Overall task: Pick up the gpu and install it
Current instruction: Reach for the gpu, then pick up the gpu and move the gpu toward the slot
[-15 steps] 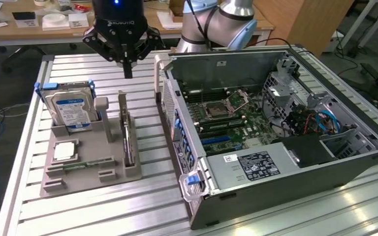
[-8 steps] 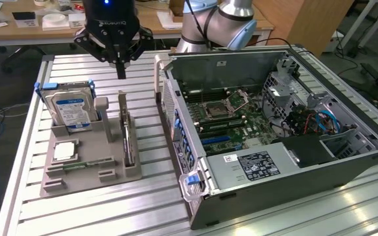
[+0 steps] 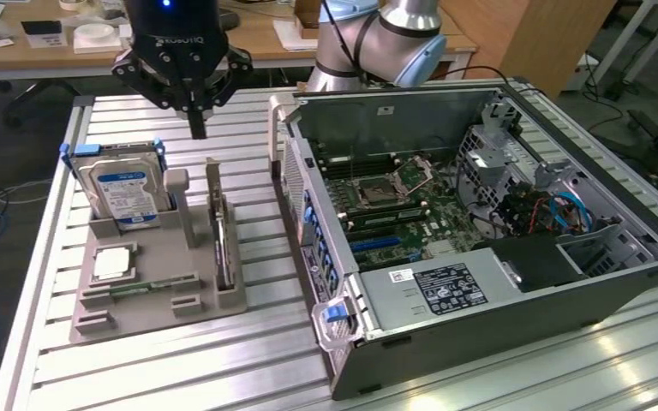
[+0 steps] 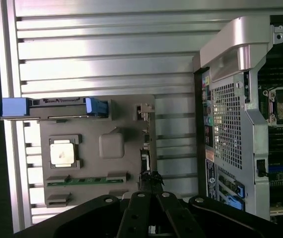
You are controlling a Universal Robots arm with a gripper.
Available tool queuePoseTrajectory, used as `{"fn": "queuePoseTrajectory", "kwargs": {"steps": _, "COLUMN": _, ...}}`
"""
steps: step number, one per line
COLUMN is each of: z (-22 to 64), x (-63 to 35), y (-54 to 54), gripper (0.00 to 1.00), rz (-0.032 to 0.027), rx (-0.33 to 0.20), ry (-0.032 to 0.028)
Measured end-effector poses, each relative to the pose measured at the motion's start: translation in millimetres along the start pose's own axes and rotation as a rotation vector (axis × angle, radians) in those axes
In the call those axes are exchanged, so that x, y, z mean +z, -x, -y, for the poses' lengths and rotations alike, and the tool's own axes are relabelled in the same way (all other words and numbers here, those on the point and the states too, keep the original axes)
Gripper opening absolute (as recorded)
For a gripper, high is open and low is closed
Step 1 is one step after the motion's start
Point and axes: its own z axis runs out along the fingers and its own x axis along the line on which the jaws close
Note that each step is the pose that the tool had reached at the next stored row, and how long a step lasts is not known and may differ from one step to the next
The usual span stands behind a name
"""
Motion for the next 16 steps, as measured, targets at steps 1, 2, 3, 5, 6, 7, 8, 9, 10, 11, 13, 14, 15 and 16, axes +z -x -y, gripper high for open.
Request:
{"fn": "queuePoseTrajectory", "kwargs": {"steps": 1, "z": 0.0, "x": 0.0, "y": 0.0, "gripper": 0.11, "rz": 0.0000, "rx": -0.001, "ry": 0.0000}}
{"fn": "queuePoseTrajectory", "kwargs": {"steps": 2, "z": 0.0, "x": 0.0, "y": 0.1, "gripper": 0.11, "rz": 0.0000, "rx": -0.001, "ry": 0.0000}}
{"fn": "queuePoseTrajectory", "kwargs": {"steps": 3, "z": 0.0, "x": 0.0, "y": 0.0, "gripper": 0.11, "rz": 0.0001, "rx": -0.001, "ry": 0.0000}}
{"fn": "queuePoseTrajectory", "kwargs": {"steps": 5, "z": 0.0, "x": 0.0, "y": 0.0, "gripper": 0.11, "rz": 0.0001, "rx": -0.001, "ry": 0.0001}}
{"fn": "queuePoseTrajectory", "kwargs": {"steps": 6, "z": 0.0, "x": 0.0, "y": 0.0, "gripper": 0.11, "rz": 0.0001, "rx": -0.001, "ry": 0.0000}}
{"fn": "queuePoseTrajectory", "kwargs": {"steps": 7, "z": 0.0, "x": 0.0, "y": 0.0, "gripper": 0.11, "rz": 0.0001, "rx": -0.001, "ry": 0.0001}}
{"fn": "queuePoseTrajectory", "kwargs": {"steps": 8, "z": 0.0, "x": 0.0, "y": 0.0, "gripper": 0.11, "rz": 0.0001, "rx": -0.001, "ry": 0.0000}}
{"fn": "queuePoseTrajectory", "kwargs": {"steps": 9, "z": 0.0, "x": 0.0, "y": 0.0, "gripper": 0.11, "rz": 0.0000, "rx": 0.000, "ry": 0.0000}}
{"fn": "queuePoseTrajectory", "kwargs": {"steps": 10, "z": 0.0, "x": 0.0, "y": 0.0, "gripper": 0.11, "rz": 0.0000, "rx": -0.001, "ry": 0.0001}}
{"fn": "queuePoseTrajectory", "kwargs": {"steps": 11, "z": 0.0, "x": 0.0, "y": 0.0, "gripper": 0.11, "rz": 0.0000, "rx": 0.000, "ry": 0.0001}}
{"fn": "queuePoseTrajectory", "kwargs": {"steps": 13, "z": 0.0, "x": 0.0, "y": 0.0, "gripper": 0.11, "rz": 0.0001, "rx": -0.001, "ry": 0.0000}}
{"fn": "queuePoseTrajectory", "kwargs": {"steps": 14, "z": 0.0, "x": 0.0, "y": 0.0, "gripper": 0.11, "rz": 0.0001, "rx": 0.000, "ry": 0.0000}}
{"fn": "queuePoseTrajectory", "kwargs": {"steps": 15, "z": 0.0, "x": 0.0, "y": 0.0, "gripper": 0.11, "rz": 0.0000, "rx": 0.000, "ry": 0.0000}}
{"fn": "queuePoseTrajectory", "kwargs": {"steps": 16, "z": 0.0, "x": 0.0, "y": 0.0, "gripper": 0.11, "rz": 0.0000, "rx": 0.000, "ry": 0.0000}}
